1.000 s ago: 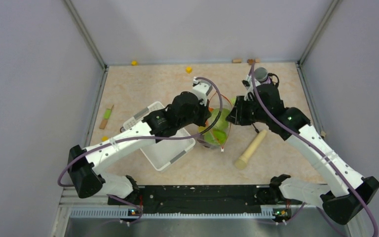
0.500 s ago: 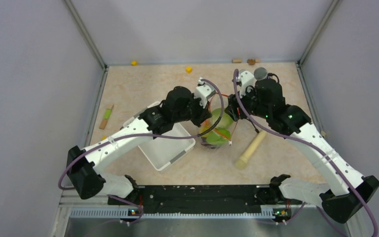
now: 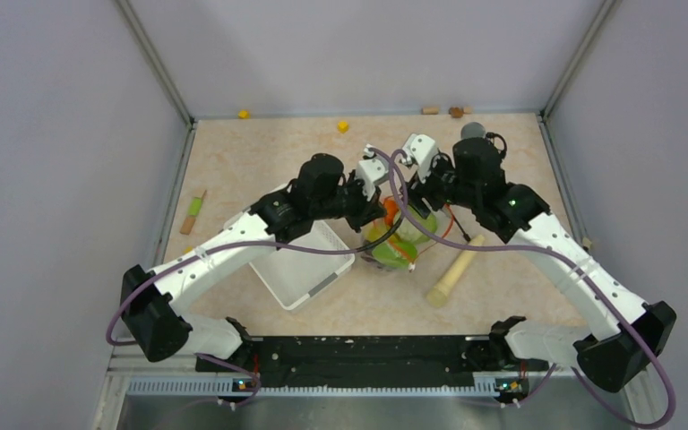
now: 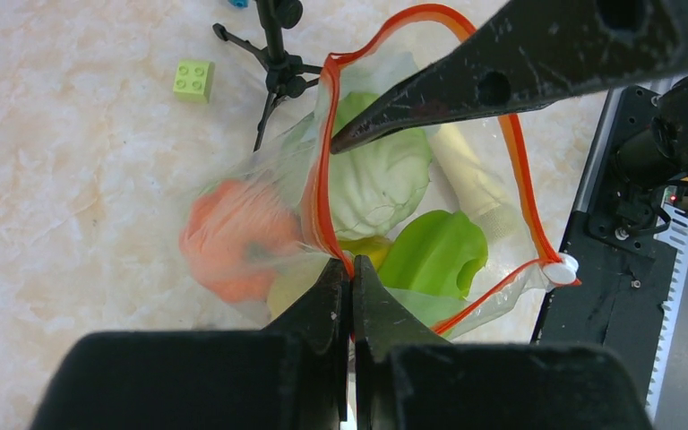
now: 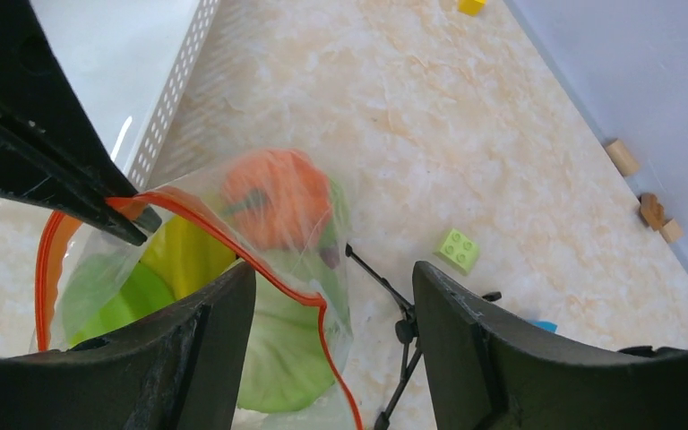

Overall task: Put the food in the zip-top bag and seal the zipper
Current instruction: Zip the zipper food storage bag at the center of the board.

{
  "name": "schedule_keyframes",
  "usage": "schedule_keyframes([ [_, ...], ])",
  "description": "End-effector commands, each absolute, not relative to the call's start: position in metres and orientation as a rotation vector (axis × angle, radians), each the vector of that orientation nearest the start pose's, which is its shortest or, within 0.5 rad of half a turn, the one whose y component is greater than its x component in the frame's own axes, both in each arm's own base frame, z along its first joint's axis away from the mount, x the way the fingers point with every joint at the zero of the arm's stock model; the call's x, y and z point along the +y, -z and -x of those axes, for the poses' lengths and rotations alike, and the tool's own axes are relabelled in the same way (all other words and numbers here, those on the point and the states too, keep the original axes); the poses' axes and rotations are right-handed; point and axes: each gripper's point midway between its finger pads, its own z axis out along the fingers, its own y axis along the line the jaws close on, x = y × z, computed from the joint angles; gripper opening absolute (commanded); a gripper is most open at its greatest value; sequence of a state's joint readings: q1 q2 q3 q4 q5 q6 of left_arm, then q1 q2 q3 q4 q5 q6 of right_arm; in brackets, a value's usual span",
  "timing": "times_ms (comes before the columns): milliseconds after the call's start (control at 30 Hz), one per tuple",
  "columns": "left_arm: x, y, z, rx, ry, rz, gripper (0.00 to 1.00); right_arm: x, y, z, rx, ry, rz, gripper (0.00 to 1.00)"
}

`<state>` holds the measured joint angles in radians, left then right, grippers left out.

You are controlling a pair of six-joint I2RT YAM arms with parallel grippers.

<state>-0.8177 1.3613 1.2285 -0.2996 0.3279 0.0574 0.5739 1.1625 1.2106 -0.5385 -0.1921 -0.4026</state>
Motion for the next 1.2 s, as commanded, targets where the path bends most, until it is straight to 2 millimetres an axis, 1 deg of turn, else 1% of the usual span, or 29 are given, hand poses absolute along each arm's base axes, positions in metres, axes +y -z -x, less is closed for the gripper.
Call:
schedule_keyframes([
  [0,-0.344,-0.304,-0.245,1.617,0.842,-1.075,0.00,0.220,-0.276,-0.289,1.693,-0.330,1.177,0.64],
  [167,-0.343,-0.303,-0.236,1.574,0.862,-1.137,0.00,0.214,-0.266,-0.299,1.750,-0.299,1.128,0.63],
  [267,-0.343,-0.305,-0.229,1.535,0.881,-1.161,0.00,0.211,-0.258,-0.306,1.801,-0.276,1.091,0.60],
  [333,-0.343,-0.306,-0.226,1.517,0.889,-1.178,0.00,0.210,-0.258,-0.310,1.830,-0.274,1.048,0.52],
  [400,-0.342,-0.306,-0.226,1.514,0.883,-1.179,0.00,0.211,-0.264,-0.310,1.848,-0.296,1.001,0.35],
  [467,-0.339,-0.306,-0.231,1.535,0.858,-1.148,0.00,0.215,-0.275,-0.309,1.870,-0.353,0.909,0.16],
  [500,-0.338,-0.307,-0.236,1.557,0.844,-1.108,0.10,0.217,-0.284,-0.307,1.886,-0.402,0.833,0.08],
  [533,-0.337,-0.308,-0.239,1.577,0.840,-1.074,0.30,0.220,-0.292,-0.305,1.908,-0.454,0.746,0.00],
  [567,-0.335,-0.310,-0.240,1.598,0.845,-1.040,0.50,0.223,-0.300,-0.303,1.957,-0.538,0.587,0.00],
  [600,-0.334,-0.312,-0.238,1.606,0.855,-1.016,0.71,0.223,-0.303,-0.301,1.993,-0.586,0.473,0.00],
  [633,-0.332,-0.313,-0.238,1.608,0.860,-0.991,0.91,0.224,-0.304,-0.298,2.027,-0.628,0.397,0.00],
  [667,-0.329,-0.316,-0.237,1.603,0.861,-0.959,0.97,0.225,-0.305,-0.295,2.060,-0.665,0.335,0.00],
  [733,-0.320,-0.317,-0.233,1.633,0.882,-0.865,0.97,0.224,-0.301,-0.294,2.112,-0.676,0.244,0.00],
  [767,-0.314,-0.320,-0.230,1.624,0.886,-0.821,0.97,0.221,-0.299,-0.296,2.126,-0.662,0.203,0.00],
  [800,-0.309,-0.319,-0.226,1.623,0.890,-0.788,0.97,0.216,-0.298,-0.299,2.135,-0.636,0.161,0.00],
  [833,-0.305,-0.312,-0.217,1.625,0.898,-0.780,0.97,0.213,-0.297,-0.301,2.146,-0.616,0.125,0.00],
  [900,-0.297,-0.308,-0.202,1.613,0.900,-0.744,0.97,0.205,-0.298,-0.308,2.149,-0.561,0.059,0.00],
  [933,-0.296,-0.303,-0.195,1.622,0.906,-0.728,0.97,0.201,-0.300,-0.311,2.146,-0.540,0.027,0.00],
  [1000,-0.295,-0.284,-0.184,1.668,0.897,-0.714,0.97,0.199,-0.302,-0.313,2.151,-0.521,-0.004,0.00],
  [1067,-0.293,-0.263,-0.179,1.742,0.845,-0.677,0.97,0.198,-0.304,-0.316,2.151,-0.514,-0.018,0.00],
  [1167,-0.294,-0.230,-0.166,1.825,0.806,-0.689,0.97,0.203,-0.305,-0.318,2.143,-0.539,-0.020,0.00],
])
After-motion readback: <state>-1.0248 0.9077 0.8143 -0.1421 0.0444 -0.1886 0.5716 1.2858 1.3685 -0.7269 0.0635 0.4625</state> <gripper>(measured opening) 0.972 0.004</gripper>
